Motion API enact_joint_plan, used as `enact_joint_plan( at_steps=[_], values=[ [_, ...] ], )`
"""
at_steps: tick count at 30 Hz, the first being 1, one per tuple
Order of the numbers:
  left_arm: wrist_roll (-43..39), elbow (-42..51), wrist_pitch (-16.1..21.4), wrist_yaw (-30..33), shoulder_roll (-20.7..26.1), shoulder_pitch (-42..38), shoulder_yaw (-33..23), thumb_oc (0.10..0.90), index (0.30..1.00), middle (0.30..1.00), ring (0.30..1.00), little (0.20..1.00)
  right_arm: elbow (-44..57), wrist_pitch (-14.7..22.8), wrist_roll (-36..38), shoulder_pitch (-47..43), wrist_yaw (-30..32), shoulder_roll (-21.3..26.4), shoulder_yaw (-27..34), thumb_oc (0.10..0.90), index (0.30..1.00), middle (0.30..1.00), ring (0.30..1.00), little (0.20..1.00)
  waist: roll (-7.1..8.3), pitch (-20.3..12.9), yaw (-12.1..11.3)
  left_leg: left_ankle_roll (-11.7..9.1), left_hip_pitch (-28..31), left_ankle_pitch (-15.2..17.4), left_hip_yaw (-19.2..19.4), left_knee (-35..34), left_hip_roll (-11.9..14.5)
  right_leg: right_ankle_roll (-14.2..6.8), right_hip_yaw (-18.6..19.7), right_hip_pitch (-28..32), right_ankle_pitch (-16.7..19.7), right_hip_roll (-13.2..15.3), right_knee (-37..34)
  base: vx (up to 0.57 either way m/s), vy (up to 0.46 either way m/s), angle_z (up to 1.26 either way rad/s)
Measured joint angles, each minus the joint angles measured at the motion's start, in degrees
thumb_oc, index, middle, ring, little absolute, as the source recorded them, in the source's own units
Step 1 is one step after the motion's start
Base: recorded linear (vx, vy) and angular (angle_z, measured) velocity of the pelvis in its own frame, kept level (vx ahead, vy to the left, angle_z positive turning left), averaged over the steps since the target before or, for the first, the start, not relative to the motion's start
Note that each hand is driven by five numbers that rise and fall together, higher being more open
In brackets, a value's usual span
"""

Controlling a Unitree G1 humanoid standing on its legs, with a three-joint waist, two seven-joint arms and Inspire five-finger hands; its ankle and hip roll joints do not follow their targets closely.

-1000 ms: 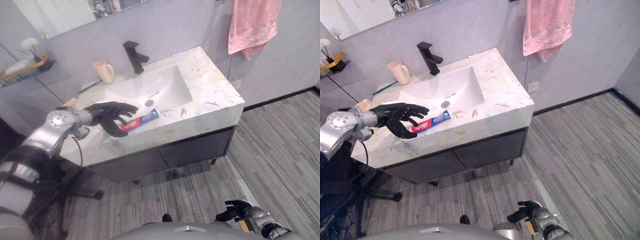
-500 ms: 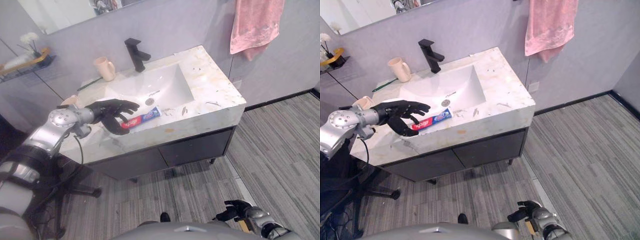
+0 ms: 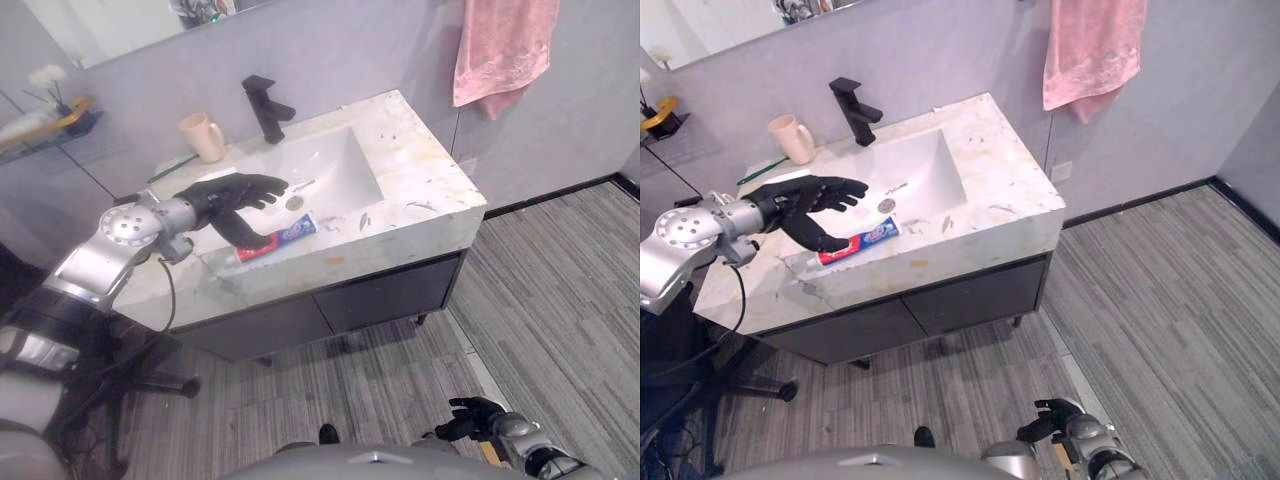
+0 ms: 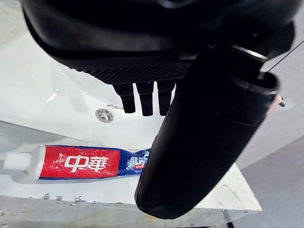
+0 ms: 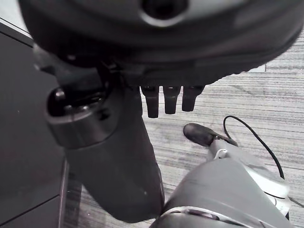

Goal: Organize the bathroom.

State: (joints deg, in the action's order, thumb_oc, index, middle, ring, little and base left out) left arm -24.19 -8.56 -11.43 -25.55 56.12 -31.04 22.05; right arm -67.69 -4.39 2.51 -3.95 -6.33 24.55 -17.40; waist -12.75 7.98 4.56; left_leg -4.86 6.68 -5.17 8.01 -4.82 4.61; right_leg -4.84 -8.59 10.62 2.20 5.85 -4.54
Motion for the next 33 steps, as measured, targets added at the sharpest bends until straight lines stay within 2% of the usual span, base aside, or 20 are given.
enact_joint_plan(
  at_steps=[3, 17, 33],
  values=[
    [-0.61, -1.32, -1.44, -0.59, 0.14, -0.03, -0.1, 0.8, 0.9, 0.9, 0.9, 0.9, 0.01, 0.0, -0.01, 0.29, -0.05, 0.02, 0.71, 0.8, 0.9, 0.9, 0.9, 0.9, -0.22, -0.04, 0.29, 0.0, 0.61, 0.0, 0.12, 0.0, 0.05, -0.02, -0.01, 0.42, -0.06, -0.04, -0.01, 0.0, 0.0, 0.0],
    [-0.75, -9.63, -2.44, -4.72, 1.2, -0.76, -0.11, 0.8, 0.9, 0.9, 0.9, 0.9, 0.44, 0.14, 0.15, 0.82, 0.51, 2.85, 1.68, 0.8, 0.9, 0.9, 0.9, 0.9, -2.69, 1.58, 0.19, -0.01, -0.14, -0.01, -0.25, 0.02, -0.13, -0.22, -0.24, -0.34, -0.33, 0.07, 0.01, 0.0, 0.004, 0.01],
    [-0.97, -7.91, -2.53, -4.97, 1.19, -2.44, -0.07, 0.8, 0.9, 0.9, 0.9, 0.9, 1.18, 0.91, 0.2, 0.83, 1.39, 3.19, 3.44, 0.8, 0.9, 0.9, 0.9, 0.9, -2.43, 5.28, 0.94, -0.05, -0.02, -0.08, 0.13, 0.03, -0.28, -0.39, 0.03, -0.14, -0.47, 0.26, 0.02, 0.0, 0.0, 0.0]
  ],
)
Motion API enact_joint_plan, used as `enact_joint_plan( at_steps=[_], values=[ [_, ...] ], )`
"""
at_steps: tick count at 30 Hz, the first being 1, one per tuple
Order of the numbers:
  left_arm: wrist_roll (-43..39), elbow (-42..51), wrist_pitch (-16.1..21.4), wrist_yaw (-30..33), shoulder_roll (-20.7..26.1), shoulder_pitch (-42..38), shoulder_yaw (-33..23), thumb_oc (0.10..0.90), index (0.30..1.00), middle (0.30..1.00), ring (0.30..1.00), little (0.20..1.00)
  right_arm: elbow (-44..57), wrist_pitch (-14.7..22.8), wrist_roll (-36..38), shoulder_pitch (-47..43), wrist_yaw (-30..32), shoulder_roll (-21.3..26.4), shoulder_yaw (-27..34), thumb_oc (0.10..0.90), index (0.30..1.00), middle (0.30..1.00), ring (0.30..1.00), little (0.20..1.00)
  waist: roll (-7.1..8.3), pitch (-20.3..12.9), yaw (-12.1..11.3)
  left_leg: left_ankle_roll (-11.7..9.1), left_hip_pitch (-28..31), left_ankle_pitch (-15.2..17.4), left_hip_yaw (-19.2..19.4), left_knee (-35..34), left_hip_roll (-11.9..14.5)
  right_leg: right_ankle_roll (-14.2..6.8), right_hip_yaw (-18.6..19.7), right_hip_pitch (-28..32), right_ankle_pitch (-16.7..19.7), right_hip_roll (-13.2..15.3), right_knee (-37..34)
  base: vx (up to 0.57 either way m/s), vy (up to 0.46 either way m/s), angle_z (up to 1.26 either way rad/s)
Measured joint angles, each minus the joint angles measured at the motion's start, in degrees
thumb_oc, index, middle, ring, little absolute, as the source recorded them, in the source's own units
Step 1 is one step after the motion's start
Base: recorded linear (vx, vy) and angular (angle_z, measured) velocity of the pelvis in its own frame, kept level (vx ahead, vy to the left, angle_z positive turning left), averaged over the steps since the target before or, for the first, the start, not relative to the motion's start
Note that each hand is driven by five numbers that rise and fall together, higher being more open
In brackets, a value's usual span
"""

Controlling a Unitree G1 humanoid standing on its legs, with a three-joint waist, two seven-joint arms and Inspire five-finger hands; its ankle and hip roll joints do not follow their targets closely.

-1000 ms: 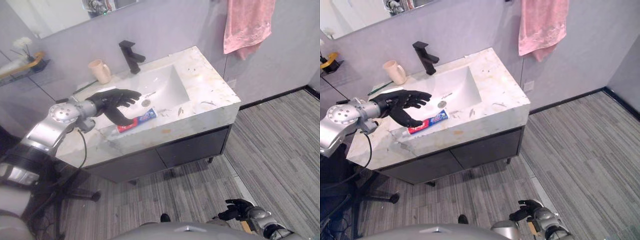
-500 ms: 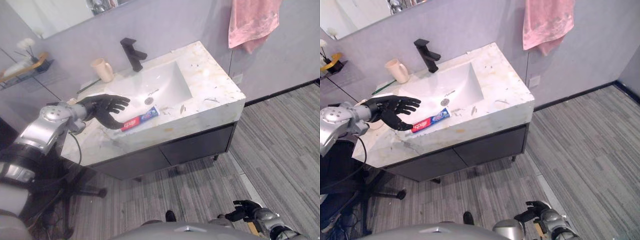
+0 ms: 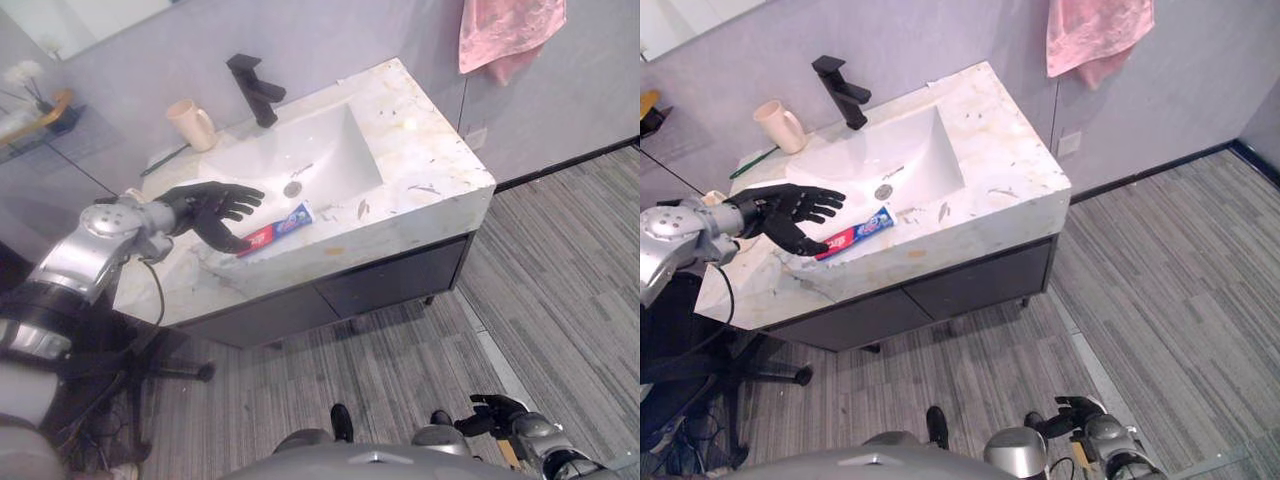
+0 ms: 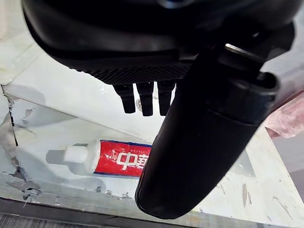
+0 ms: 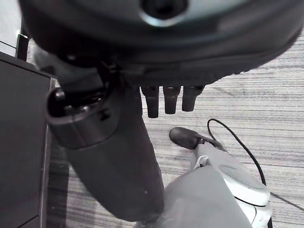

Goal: Organize the bathroom.

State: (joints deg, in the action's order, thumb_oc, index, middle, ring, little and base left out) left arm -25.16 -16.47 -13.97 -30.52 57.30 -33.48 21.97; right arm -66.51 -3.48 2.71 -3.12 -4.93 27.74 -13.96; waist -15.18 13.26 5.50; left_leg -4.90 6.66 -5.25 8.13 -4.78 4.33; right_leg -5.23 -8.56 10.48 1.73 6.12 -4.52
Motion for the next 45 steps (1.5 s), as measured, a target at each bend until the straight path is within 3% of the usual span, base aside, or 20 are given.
enact_joint_plan(
  at_steps=[11, 24, 45],
  values=[
    [0.05, 1.4, -2.39, 0.06, -0.02, -0.04, 0.01, 0.8, 0.9, 0.9, 0.9, 0.9, 0.13, -0.86, 0.0, 1.31, 0.47, 0.84, 0.03, 0.8, 0.9, 0.9, 0.9, 0.9, -0.05, 0.51, 1.11, 0.11, -0.08, -0.35, 0.05, 0.0, -0.88, -0.15, -0.06, 0.06, -0.05, 0.92, 0.0, 0.0, 0.0, 0.0],
    [0.43, 1.78, -2.58, 0.34, -0.09, -0.04, 0.25, 0.8, 0.9, 0.9, 0.9, 0.9, 3.14, -0.79, 0.11, 2.16, 1.58, 1.93, 1.05, 0.8, 0.9, 0.9, 0.9, 0.9, -1.01, 2.38, 1.04, 0.23, -0.24, -0.6, -0.34, 0.0, -1.6, -0.48, -0.51, 0.16, -0.01, 1.58, 0.0, -0.01, 0.004, 0.01],
    [3.3, 2.8, -2.93, -0.59, -0.11, -0.04, 0.37, 0.8, 0.9, 0.9, 0.9, 0.9, 6.7, -0.74, 0.96, 1.15, 2.87, 2.13, 1.06, 0.8, 0.9, 0.9, 0.9, 0.9, -0.71, 3.68, 1.05, 0.27, -1.37, -0.85, -0.54, 0.01, -1.9, -0.81, -0.72, -1.48, -0.32, 2.01, 1.57, -0.02, 0.001, 0.0]
  ],
)
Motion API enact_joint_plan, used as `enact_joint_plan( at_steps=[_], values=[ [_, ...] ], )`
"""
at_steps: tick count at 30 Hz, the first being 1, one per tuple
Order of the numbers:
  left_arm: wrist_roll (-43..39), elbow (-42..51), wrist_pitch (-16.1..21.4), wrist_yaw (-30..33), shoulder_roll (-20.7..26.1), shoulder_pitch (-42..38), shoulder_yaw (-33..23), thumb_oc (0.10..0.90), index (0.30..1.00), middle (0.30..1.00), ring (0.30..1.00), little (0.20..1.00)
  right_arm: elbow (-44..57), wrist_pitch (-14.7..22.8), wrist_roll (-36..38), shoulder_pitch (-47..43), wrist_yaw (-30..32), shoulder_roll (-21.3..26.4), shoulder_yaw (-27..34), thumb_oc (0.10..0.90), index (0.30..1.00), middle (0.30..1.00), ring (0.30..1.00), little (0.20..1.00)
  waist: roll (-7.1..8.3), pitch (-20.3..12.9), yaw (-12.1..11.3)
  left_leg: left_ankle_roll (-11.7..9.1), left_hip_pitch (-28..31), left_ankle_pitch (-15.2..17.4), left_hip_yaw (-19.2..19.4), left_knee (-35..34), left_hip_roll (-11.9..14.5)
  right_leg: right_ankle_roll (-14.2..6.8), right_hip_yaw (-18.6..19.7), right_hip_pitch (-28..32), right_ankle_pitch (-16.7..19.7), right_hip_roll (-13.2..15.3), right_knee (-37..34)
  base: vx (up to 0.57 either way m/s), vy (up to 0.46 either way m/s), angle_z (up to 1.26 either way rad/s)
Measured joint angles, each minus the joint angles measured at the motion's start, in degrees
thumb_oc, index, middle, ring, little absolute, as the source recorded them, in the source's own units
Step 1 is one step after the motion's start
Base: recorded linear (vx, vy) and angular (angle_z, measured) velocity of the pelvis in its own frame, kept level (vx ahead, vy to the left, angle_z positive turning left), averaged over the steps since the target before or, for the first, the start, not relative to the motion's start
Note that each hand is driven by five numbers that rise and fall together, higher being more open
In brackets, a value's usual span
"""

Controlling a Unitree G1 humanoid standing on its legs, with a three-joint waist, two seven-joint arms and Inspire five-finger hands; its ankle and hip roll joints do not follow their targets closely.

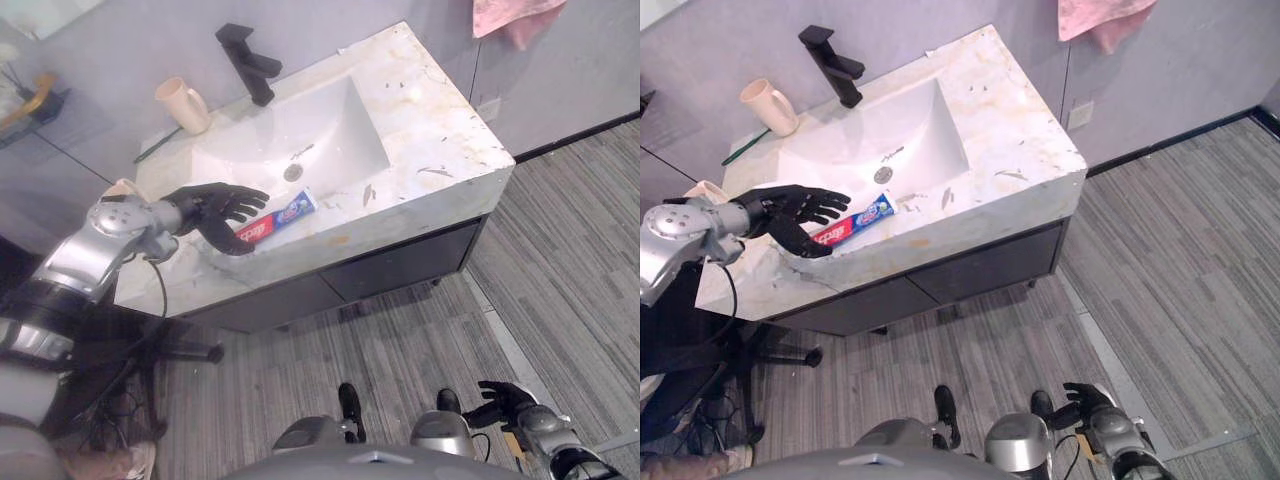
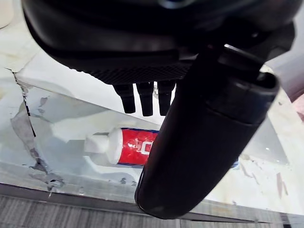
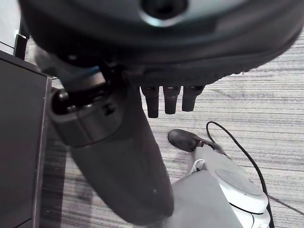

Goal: Organize the bathroom.

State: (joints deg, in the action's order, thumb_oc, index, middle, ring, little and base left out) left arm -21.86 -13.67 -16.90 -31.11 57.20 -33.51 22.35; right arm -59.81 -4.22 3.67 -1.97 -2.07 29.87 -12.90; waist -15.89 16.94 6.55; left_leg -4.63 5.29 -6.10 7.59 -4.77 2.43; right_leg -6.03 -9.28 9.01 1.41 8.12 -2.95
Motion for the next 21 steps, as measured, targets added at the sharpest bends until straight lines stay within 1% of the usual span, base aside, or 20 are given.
enact_joint_plan(
  at_steps=[1, 2, 3, 4, 5, 6, 7, 9, 12, 16, 21],
  values=[
    [0.16, 0.01, -0.11, -0.33, 0.0, -0.01, 0.0, 0.8, 0.9, 0.9, 0.9, 0.9, 0.02, -0.03, 0.01, -0.28, 0.04, 0.0, 0.01, 0.8, 0.9, 0.9, 0.9, 0.9, 0.09, 0.07, -0.07, 0.0, -0.01, 0.0, -0.01, 0.0, 0.0, -0.02, -0.01, -0.03, -0.02, -0.02, 0.07, -0.05, -0.004, 0.01],
    [0.4, 0.01, -0.11, -0.4, 0.0, -0.07, -0.01, 0.759, 0.839, 0.839, 0.839, 0.839, 0.04, -0.08, 0.01, -0.63, 0.05, 0.0, 0.01, 0.8, 0.9, 0.9, 0.9, 0.9, 0.15, 0.11, -0.08, 0.0, -0.01, 0.0, -0.03, 0.0, 0.0, -0.02, -0.01, -0.07, -0.1, -0.02, 0.18, -0.03, -0.005, 0.01],
    [0.93, 0.01, -0.06, -0.51, 0.0, -0.1, 0.0, 0.695, 0.742, 0.742, 0.742, 0.742, 0.07, -0.1, 0.02, -0.91, 0.06, 0.0, -0.01, 0.8, 0.9, 0.9, 0.9, 0.9, 0.17, 0.13, -0.04, 0.0, -0.01, -0.01, -0.02, 0.0, 0.0, 0.0, -0.01, -0.22, -0.34, 0.0, 0.44, 0.0, 0.0, 0.0],
    [0.93, 0.01, -0.06, -0.51, 0.0, -0.1, 0.0, 0.695, 0.742, 0.742, 0.742, 0.742, 0.07, -0.1, 0.02, -0.91, 0.06, 0.0, -0.01, 0.8, 0.9, 0.9, 0.9, 0.9, 0.17, 0.13, -0.04, 0.0, -0.01, -0.01, -0.02, 0.0, 0.0, 0.0, -0.01, -0.22, -0.34, 0.0, 0.44, 0.0, 0.0, 0.0],
    [2.07, 0.0, 0.28, -0.63, 0.0, -0.2, 0.0, 0.549, 0.524, 0.524, 0.524, 0.524, 0.09, -0.12, 0.03, -1.16, 0.07, 0.0, -0.01, 0.8, 0.9, 0.9, 0.9, 0.9, 0.17, 0.13, 0.04, 0.0, -0.03, -0.01, -0.02, 0.0, 0.0, -0.25, 0.03, -0.52, -0.83, 0.05, 1.0, 0.0, 0.0, 0.0],
    [2.09, -0.01, 0.32, -0.73, 0.0, -0.28, 0.0, 0.419, 0.328, 0.328, 0.328, 0.328, 0.11, -0.12, 0.06, -1.33, 0.13, 0.0, -0.01, 0.8, 0.9, 0.9, 0.9, 0.9, 0.17, 0.13, 0.06, -0.01, -0.05, -0.02, -0.01, 0.0, 0.0, -0.23, 0.03, -0.63, -0.91, 0.06, 1.2, 0.0, 0.0, 0.0],
    [2.3, -0.1, 0.41, -0.6, 0.0, -0.32, 0.0, 0.4, 0.3, 0.3, 0.3, 0.3, 0.12, -0.12, 0.07, -1.44, 0.18, 0.0, -0.02, 0.8, 0.9, 0.9, 0.9, 0.9, 0.17, 0.13, 0.06, -0.01, -0.1, -0.02, -0.01, 0.0, 0.0, -0.23, 0.06, -0.79, -0.99, 0.08, 1.41, 0.0, 0.0, 0.0],
    [4.0, -2.73, 1.95, 0.97, -0.61, -1.33, -0.01, 0.4, 0.3, 0.3, 0.3, 0.3, 0.16, -0.16, 0.1, -1.6, 0.21, 0.0, -0.01, 0.8, 0.9, 0.9, 0.9, 0.9, 0.22, 0.16, 0.2, -0.02, -0.16, -0.03, -0.02, 0.0, 0.0, -0.03, 0.03, -1.03, -1.15, 0.15, 1.88, 0.0, 0.0, 0.0],
    [4.54, -4.93, 1.93, 1.01, -0.75, -2.46, -0.01, 0.4, 0.3, 0.3, 0.3, 0.3, 0.26, -0.3, 0.09, -1.63, 0.25, 0.03, 0.0, 0.8, 0.9, 0.9, 0.9, 0.9, 0.33, 0.24, 0.62, -0.02, -0.16, -0.03, 0.04, 0.0, -0.08, -0.06, 0.03, -1.0, -1.18, 0.24, 1.88, 0.0, 0.0, 0.0],
    [4.49, -5.71, 2.37, -0.4, -0.78, -2.34, 0.67, 0.4, 0.3, 0.3, 0.3, 0.3, 0.87, -0.62, 0.1, -1.56, 0.26, 0.08, -0.07, 0.8, 0.9, 0.9, 0.9, 0.9, 0.33, 0.25, 0.74, -0.02, -0.16, -0.03, 0.08, 0.01, -0.13, -0.2, 0.0, -0.94, -1.3, 0.3, 1.88, 0.0, 0.0, 0.0],
    [4.5, -6.0, 3.49, -0.12, -0.88, -2.26, 0.98, 0.4, 0.3, 0.3, 0.3, 0.3, 2.12, -0.73, 0.1, -1.95, 0.27, 0.13, -0.06, 0.8, 0.9, 0.9, 0.9, 0.9, 0.38, 0.28, 0.67, -0.01, -0.16, -0.03, 0.05, 0.01, -0.13, -0.18, -0.04, -0.92, -1.38, 0.29, 1.89, 0.0, 0.0, 0.0]
  ],
)
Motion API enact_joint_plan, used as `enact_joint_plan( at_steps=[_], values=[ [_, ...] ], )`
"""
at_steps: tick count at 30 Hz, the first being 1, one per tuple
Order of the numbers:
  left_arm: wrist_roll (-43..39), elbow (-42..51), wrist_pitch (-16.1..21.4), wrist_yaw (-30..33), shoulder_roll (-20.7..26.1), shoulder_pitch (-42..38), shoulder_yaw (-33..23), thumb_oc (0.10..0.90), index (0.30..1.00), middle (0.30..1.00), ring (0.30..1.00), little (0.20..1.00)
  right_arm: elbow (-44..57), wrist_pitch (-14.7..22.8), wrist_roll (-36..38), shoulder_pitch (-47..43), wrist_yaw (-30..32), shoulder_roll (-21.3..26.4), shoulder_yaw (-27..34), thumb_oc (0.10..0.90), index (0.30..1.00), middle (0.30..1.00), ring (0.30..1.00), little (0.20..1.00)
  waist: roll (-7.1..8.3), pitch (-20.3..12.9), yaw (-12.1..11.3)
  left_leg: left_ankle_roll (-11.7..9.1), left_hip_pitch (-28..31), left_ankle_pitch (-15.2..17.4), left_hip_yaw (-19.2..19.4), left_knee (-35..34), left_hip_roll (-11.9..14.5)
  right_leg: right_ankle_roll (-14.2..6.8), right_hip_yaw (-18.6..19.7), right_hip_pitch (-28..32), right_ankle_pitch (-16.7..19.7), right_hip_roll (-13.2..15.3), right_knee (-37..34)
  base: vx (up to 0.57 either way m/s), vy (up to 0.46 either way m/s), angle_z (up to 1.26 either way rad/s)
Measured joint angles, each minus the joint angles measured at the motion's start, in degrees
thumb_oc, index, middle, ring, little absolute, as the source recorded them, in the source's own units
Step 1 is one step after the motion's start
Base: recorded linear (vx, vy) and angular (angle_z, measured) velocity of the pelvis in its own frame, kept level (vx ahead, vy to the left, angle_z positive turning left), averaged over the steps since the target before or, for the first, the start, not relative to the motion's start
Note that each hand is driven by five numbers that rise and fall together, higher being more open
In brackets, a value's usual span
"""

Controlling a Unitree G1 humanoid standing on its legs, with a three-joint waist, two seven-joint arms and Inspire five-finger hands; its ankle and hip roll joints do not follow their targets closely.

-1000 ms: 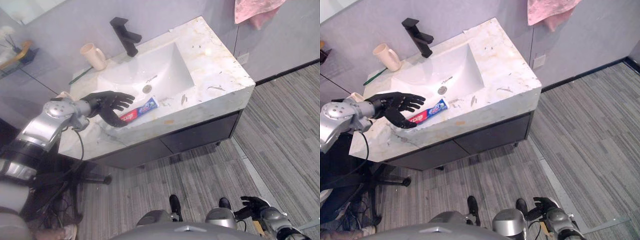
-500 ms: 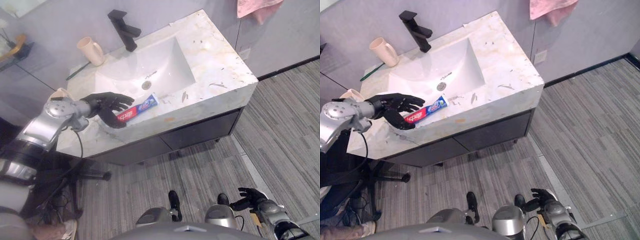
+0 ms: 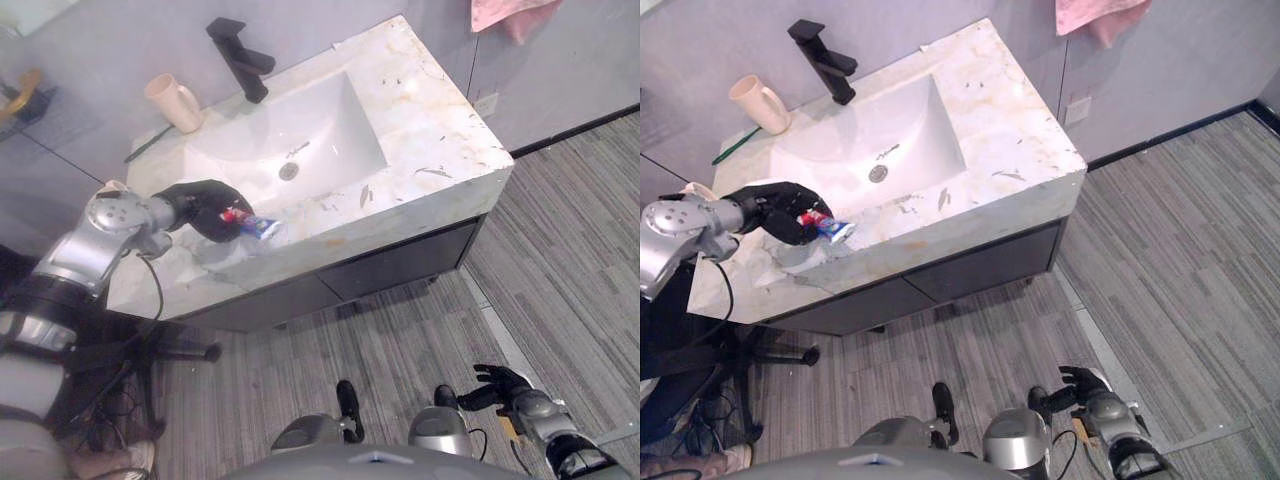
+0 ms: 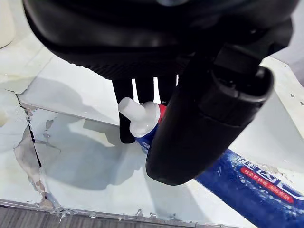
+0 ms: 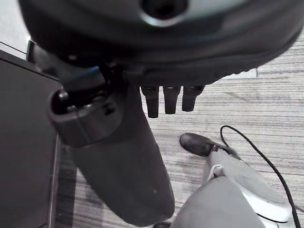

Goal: Organize the bathroom.

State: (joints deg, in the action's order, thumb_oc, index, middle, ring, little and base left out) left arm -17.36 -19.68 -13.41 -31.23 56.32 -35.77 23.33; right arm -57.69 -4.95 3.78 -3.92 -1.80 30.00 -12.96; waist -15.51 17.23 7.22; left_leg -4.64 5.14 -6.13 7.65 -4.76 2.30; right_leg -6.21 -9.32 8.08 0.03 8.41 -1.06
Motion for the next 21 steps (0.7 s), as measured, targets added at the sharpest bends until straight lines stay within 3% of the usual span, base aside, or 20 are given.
enact_joint_plan(
  at_steps=[7, 11, 15, 21],
  values=[
    [-0.77, 0.2, 0.96, 3.61, -0.54, 0.62, 0.14, 0.4, 0.3, 0.3, 0.3, 0.3, 0.1, -0.18, 0.14, -0.24, 0.22, 0.0, 0.0, 0.8, 0.9, 0.9, 0.9, 0.9, 0.04, 0.03, -0.11, 0.0, 0.0, 0.0, -0.02, 0.0, 0.01, 0.0, 0.02, -0.08, -0.02, -0.02, 0.07, 0.0, 0.0, 0.0],
    [-6.68, 4.97, 0.68, 11.34, -1.2, 5.06, -2.89, 0.4, 0.3, 0.3, 0.3, 0.3, 0.24, -0.24, 4.39, 1.12, 2.06, -0.59, 0.8, 0.8, 0.9, 0.9, 0.9, 0.9, 0.81, 0.59, -0.65, 0.0, 0.04, 0.0, -0.19, 0.0, 0.11, 0.03, -0.02, -0.09, -0.06, -0.14, 0.29, 0.02, -0.063, 0.01],
    [-12.36, 15.32, -0.77, 17.48, -5.22, 12.97, -14.7, 0.4, 0.3, 0.3, 0.3, 0.3, 3.22, 0.64, 8.59, 3.22, 5.03, -3.33, 8.15, 0.8, 0.9, 0.9, 0.9, 0.9, 3.83, 2.14, -0.99, 0.0, 0.35, 0.0, -0.5, 0.01, 0.53, 0.1, 0.01, 0.22, -0.01, -0.59, 0.58, 0.06, -0.111, 0.04],
    [-14.65, 15.68, -1.91, 17.59, -4.88, 13.29, -17.66, 0.4, 0.3, 0.3, 0.3, 0.3, 4.08, 1.81, 11.44, 3.22, 11.2, -2.84, 15.9, 0.8, 0.9, 0.9, 0.9, 0.9, 10.08, 0.43, -2.13, 0.0, 2.28, 0.04, -0.29, 0.0, 1.25, 0.39, 0.26, 2.36, 0.23, -1.32, -0.23, 0.06, -0.131, -0.01]
  ],
)
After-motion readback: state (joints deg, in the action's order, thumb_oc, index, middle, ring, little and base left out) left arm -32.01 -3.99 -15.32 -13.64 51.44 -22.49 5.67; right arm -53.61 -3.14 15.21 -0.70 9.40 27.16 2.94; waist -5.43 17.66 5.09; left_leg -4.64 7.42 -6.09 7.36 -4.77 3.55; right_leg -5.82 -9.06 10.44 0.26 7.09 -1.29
